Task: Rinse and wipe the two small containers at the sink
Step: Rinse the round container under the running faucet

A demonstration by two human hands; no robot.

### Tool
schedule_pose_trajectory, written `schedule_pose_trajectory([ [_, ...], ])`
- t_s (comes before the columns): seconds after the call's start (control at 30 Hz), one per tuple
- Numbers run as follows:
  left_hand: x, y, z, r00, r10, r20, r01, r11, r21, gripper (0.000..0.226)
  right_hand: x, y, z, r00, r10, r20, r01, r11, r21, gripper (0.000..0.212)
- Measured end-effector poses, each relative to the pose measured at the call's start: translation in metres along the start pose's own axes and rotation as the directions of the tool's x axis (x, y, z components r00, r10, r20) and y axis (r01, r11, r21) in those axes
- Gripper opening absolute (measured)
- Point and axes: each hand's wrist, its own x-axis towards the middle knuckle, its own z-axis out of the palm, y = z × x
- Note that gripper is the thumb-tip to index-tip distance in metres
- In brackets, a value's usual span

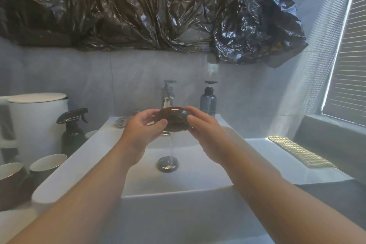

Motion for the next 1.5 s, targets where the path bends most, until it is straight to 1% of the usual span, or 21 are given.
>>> schedule_pose_trajectory([
  [0.1,-0.003,0.005,0.001,0.999,0.039,0.01,-0.039,0.998,0.048,0.038,-0.003,-0.005,0.003,0.994,-0.089,-0.064,0.082,0.991,-0.109,0.053],
  [0.13,-0.004,0.006,0.001,0.998,0.055,0.012,-0.056,0.997,0.053,0.038,-0.004,-0.006,0.004,0.99,-0.117,-0.078,0.106,0.986,-0.129,0.049],
  [0.23,-0.004,0.009,0.001,0.995,0.095,0.035,-0.097,0.994,0.045,0.041,-0.009,-0.01,0.005,0.98,-0.179,-0.083,0.168,0.978,-0.124,0.03],
  [0.27,-0.004,0.009,0.0,0.994,0.102,0.045,-0.104,0.994,0.026,0.045,-0.01,-0.011,0.007,0.978,-0.196,-0.075,0.186,0.975,-0.123,0.029],
  [0.33,-0.003,0.007,-0.001,0.992,0.114,0.06,-0.111,0.993,-0.043,0.055,-0.012,-0.01,0.01,0.968,-0.237,-0.081,0.224,0.964,-0.14,0.031],
  [0.43,0.0,0.006,-0.001,0.988,0.145,0.054,-0.139,0.985,-0.102,0.058,-0.012,-0.008,0.015,0.953,-0.293,-0.081,0.277,0.946,-0.17,0.037],
  [0.53,0.001,0.005,-0.003,0.984,0.166,0.057,-0.16,0.982,-0.099,0.059,-0.014,-0.008,0.017,0.937,-0.339,-0.08,0.319,0.928,-0.192,0.039],
  [0.67,0.001,0.005,-0.003,0.983,0.167,0.076,-0.16,0.984,-0.082,0.058,-0.015,-0.006,0.017,0.911,-0.407,-0.071,0.366,0.874,-0.319,0.04],
  [0.77,0.0,0.006,-0.003,0.983,0.164,0.078,-0.156,0.983,-0.1,0.058,-0.016,-0.006,0.018,0.904,-0.42,-0.075,0.37,0.859,-0.355,0.041],
  [0.83,0.001,0.006,-0.003,0.985,0.157,0.072,-0.149,0.983,-0.106,0.054,-0.016,-0.006,0.018,0.906,-0.416,-0.078,0.362,0.857,-0.367,0.041],
  [0.93,-0.003,0.01,0.002,0.992,0.124,0.025,-0.121,0.988,-0.091,0.039,-0.016,-0.007,0.018,0.924,-0.373,-0.086,0.309,0.858,-0.41,0.036],
  [1.0,-0.006,0.011,0.005,0.996,0.088,0.019,-0.087,0.994,-0.06,0.019,-0.016,-0.009,0.02,0.944,-0.323,-0.069,0.242,0.819,-0.521,0.028],
  [1.03,-0.008,0.013,0.007,0.997,0.07,0.042,-0.068,0.997,-0.035,0.014,-0.016,-0.01,0.022,0.954,-0.293,-0.062,0.205,0.79,-0.579,0.026],
  [1.1,-0.007,0.009,0.008,0.998,0.005,0.059,-0.009,0.998,0.058,0.026,-0.015,-0.01,0.026,0.967,-0.242,-0.077,0.141,0.765,-0.629,0.026],
  [1.17,-0.004,0.005,0.009,0.996,-0.078,0.043,0.071,0.988,0.138,0.036,-0.013,-0.009,0.027,0.971,-0.196,-0.138,0.071,0.785,-0.615,0.031],
  [1.23,-0.002,0.001,0.011,0.994,-0.106,0.036,0.097,0.976,0.193,0.041,-0.011,-0.01,0.026,0.973,-0.101,-0.209,-0.03,0.839,-0.543,0.04],
  [1.27,-0.002,0.0,0.012,0.993,-0.109,0.037,0.099,0.975,0.2,0.042,-0.012,-0.011,0.027,0.971,-0.014,-0.237,-0.098,0.885,-0.455,0.045],
  [1.3,-0.004,0.002,0.012,0.993,-0.116,0.035,0.108,0.979,0.172,0.043,-0.013,-0.014,0.027,0.965,0.084,-0.248,-0.168,0.925,-0.34,0.05],
  [1.37,-0.008,0.006,0.011,0.983,-0.163,0.083,0.159,0.986,0.055,0.05,-0.018,-0.021,0.031,0.939,0.253,-0.234,-0.292,0.945,-0.149,0.052],
  [1.43,-0.015,0.011,0.006,0.965,-0.206,0.163,0.209,0.978,-0.005,0.053,-0.023,-0.027,0.039,0.92,0.323,-0.223,-0.349,0.933,-0.087,0.051],
  [1.5,-0.024,0.016,-0.002,0.953,-0.259,0.159,0.256,0.966,0.042,0.047,-0.024,-0.031,0.047,0.925,0.309,-0.223,-0.339,0.934,-0.113,0.053],
])
